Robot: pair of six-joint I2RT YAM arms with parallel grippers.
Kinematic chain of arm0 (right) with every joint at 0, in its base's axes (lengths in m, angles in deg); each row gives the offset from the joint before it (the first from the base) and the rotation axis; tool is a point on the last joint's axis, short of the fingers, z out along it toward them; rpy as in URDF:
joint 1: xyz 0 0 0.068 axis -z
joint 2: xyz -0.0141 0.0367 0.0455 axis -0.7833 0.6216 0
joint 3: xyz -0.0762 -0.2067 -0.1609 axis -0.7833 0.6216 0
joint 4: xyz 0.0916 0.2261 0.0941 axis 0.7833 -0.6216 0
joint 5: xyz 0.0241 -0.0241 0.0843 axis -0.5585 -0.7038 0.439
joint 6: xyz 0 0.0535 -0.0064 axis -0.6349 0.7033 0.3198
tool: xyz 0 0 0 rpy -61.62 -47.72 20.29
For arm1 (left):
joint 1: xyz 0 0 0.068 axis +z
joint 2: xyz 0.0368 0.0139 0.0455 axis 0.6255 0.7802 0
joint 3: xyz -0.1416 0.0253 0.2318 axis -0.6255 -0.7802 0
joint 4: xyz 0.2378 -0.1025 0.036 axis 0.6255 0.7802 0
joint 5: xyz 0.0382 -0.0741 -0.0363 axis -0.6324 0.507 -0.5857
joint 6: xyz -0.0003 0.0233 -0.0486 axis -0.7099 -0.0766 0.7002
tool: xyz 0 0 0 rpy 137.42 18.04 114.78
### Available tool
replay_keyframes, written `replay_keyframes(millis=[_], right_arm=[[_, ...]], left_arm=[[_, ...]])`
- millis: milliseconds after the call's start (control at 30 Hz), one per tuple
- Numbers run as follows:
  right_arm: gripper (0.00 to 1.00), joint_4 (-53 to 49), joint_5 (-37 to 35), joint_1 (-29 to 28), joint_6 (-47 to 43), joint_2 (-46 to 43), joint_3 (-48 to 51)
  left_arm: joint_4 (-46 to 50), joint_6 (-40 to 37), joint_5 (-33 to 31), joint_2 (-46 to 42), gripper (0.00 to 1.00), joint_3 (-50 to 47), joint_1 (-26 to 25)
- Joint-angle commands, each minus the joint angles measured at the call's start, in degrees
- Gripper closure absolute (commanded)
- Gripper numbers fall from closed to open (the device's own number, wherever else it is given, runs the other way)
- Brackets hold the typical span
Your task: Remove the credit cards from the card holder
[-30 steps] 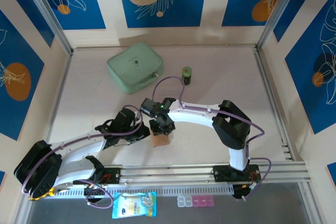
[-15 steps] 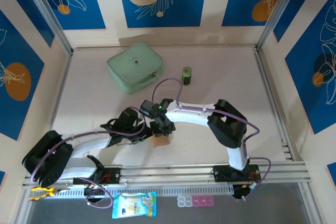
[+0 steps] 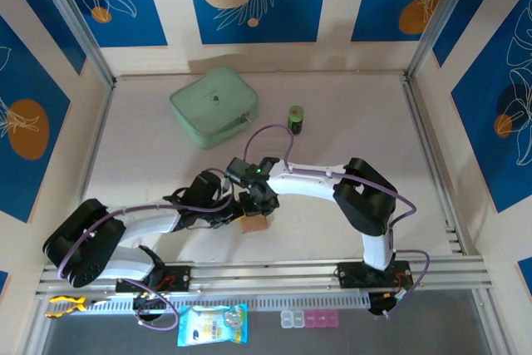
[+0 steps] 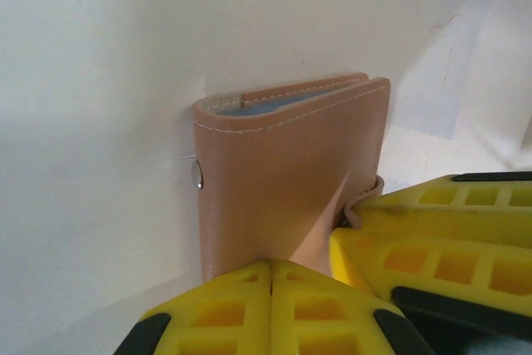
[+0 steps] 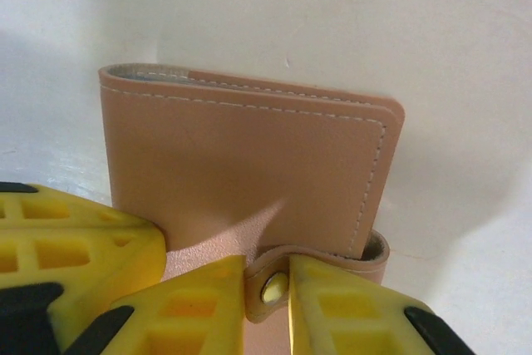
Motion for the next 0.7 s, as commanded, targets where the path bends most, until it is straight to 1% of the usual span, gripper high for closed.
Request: replay_keyframes(millis=[0,133,367,667], right_arm=[[0.83,3.4,3.6,0.8,1.3,-0.5,4.0],[0.85,5.0,4.6,1.9,1.5,-2.8,6.3],[0.8,2.2,0.6,2.8,1.2,-6.4,6.4],[0.76,0.2,-1.2,3.9,0.6,-9.2,6.7]], left_arm=[[2.8,-1.0,0.4,2.1,1.0,-0.3,0.1],[4.2,-1.6,-0.4,2.5,1.0,-0.3,0.1],[6.0,-2.3,-0.7,2.2,1.0,0.2,0.1],[7.7,-2.9,-1.0,1.1,1.0,1.2,0.1]])
